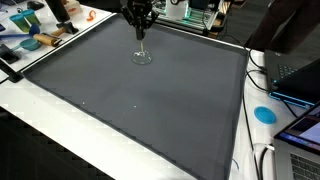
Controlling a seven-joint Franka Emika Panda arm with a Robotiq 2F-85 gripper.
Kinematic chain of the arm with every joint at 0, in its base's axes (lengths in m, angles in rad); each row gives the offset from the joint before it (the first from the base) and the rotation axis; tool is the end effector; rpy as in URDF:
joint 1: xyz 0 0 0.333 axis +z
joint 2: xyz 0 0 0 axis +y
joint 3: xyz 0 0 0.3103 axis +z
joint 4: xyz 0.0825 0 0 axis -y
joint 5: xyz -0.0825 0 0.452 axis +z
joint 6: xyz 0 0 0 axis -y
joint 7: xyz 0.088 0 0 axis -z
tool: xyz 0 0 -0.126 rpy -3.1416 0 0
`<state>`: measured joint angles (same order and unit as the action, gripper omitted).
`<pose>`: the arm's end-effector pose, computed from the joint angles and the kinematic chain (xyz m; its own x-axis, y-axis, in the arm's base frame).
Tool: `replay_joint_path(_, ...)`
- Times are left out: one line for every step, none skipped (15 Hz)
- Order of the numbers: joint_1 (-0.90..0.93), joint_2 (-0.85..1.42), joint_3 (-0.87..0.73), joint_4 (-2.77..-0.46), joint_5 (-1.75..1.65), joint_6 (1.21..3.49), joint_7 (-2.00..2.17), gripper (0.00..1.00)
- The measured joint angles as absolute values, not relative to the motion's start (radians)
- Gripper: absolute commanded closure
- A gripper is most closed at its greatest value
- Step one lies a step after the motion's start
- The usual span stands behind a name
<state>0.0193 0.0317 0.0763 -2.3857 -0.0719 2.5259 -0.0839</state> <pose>0.5521 0.0531 0.2409 0.9665 0.2351 0.1030 0.2305 -0.9716 0.0540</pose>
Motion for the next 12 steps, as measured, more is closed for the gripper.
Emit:
replay_joint_path(0.02,0.038,0.076,-2.387,-0.072,2.527,-0.084,0.97)
replay_joint_path(0.021,0.044,0.076,-2.387,-0.072,2.528,-0.084,0.97)
replay_joint_path(0.022,0.049,0.076,-2.388,-0.072,2.532,-0.084,0.97)
replay_joint_path(0.024,0.055,0.076,-2.389,-0.072,2.537,-0.084,0.97)
replay_joint_path(0.026,0.06,0.077,-2.39,-0.072,2.547,-0.084,0.97)
replay_joint_path(0.027,0.066,0.077,-2.391,-0.072,2.556,-0.084,0.97)
replay_joint_path(0.029,0.072,0.077,-2.392,-0.072,2.565,-0.084,0.97)
replay_joint_path(0.03,0.079,0.077,-2.392,-0.072,2.569,-0.084,0.97)
replay_joint_path(0.03,0.085,0.077,-2.392,-0.072,2.571,-0.084,0.97)
replay_joint_path(0.031,0.091,0.077,-2.392,-0.072,2.573,-0.084,0.97)
replay_joint_path(0.032,0.096,0.077,-2.392,-0.072,2.575,-0.084,0.97)
replay_joint_path(0.032,0.102,0.077,-2.392,-0.072,2.578,-0.084,0.97)
